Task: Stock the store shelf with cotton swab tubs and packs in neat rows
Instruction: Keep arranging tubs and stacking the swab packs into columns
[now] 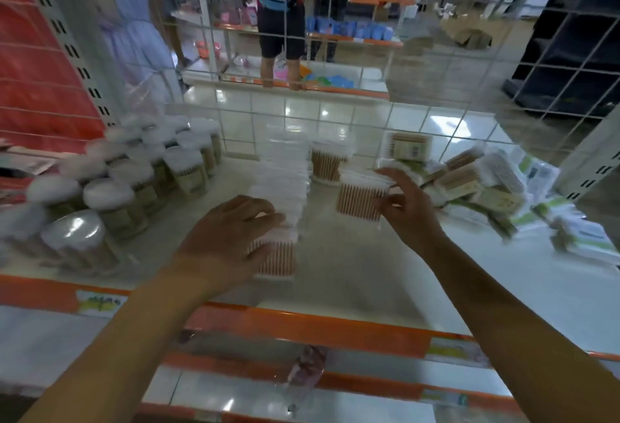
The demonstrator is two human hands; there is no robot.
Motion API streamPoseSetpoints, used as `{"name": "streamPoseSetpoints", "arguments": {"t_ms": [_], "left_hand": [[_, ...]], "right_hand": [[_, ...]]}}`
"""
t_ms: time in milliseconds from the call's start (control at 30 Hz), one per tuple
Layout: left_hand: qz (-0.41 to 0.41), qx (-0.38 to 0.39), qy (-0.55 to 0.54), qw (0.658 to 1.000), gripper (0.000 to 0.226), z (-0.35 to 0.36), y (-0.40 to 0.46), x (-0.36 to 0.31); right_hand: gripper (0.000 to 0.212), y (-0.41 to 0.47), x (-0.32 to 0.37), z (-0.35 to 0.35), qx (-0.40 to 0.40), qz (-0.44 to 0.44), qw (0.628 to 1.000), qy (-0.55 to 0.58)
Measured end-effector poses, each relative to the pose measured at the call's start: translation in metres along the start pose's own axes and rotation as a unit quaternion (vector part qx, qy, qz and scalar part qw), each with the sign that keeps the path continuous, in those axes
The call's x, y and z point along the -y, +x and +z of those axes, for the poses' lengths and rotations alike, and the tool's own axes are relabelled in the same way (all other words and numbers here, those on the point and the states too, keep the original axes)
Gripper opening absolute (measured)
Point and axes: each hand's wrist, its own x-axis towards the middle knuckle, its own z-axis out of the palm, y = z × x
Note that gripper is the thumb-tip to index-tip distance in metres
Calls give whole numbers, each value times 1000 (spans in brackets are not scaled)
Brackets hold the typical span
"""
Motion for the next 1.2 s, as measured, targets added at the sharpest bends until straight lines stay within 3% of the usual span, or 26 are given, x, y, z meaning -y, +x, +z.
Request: {"name": "streamPoseSetpoints", "arguments": {"t_ms": [200, 333, 567, 700, 833, 933, 1033, 1200], "left_hand": [[24, -14, -29, 999, 37, 17, -6, 13], [20, 9, -67, 998, 62, 14, -6, 13], [9, 10, -68, 998, 37, 16, -6, 13], [8, 14, -63, 998, 38, 15, -6, 11], [12, 14, -60, 998, 30, 9, -5, 8], [-4, 41, -60, 997, 48, 6, -4, 2], [-22, 48, -50, 997, 50, 5, -2, 0], [-90, 148, -9, 985, 47, -8, 11, -13]], "right_hand": [[42, 53, 6, 31, -12, -18, 992, -122], [39, 71, 5, 45, -8, 3, 985, -173], [47, 74, 3, 51, -46, -21, 923, -381], [40, 76, 6, 57, -15, -99, 898, -428], [31, 80, 10, 64, 18, -87, 907, -411], [34, 82, 11, 67, 12, -79, 905, -418], [32, 80, 10, 68, 8, -89, 897, -432], [41, 74, 13, 65, 22, -88, 885, -456]]}}
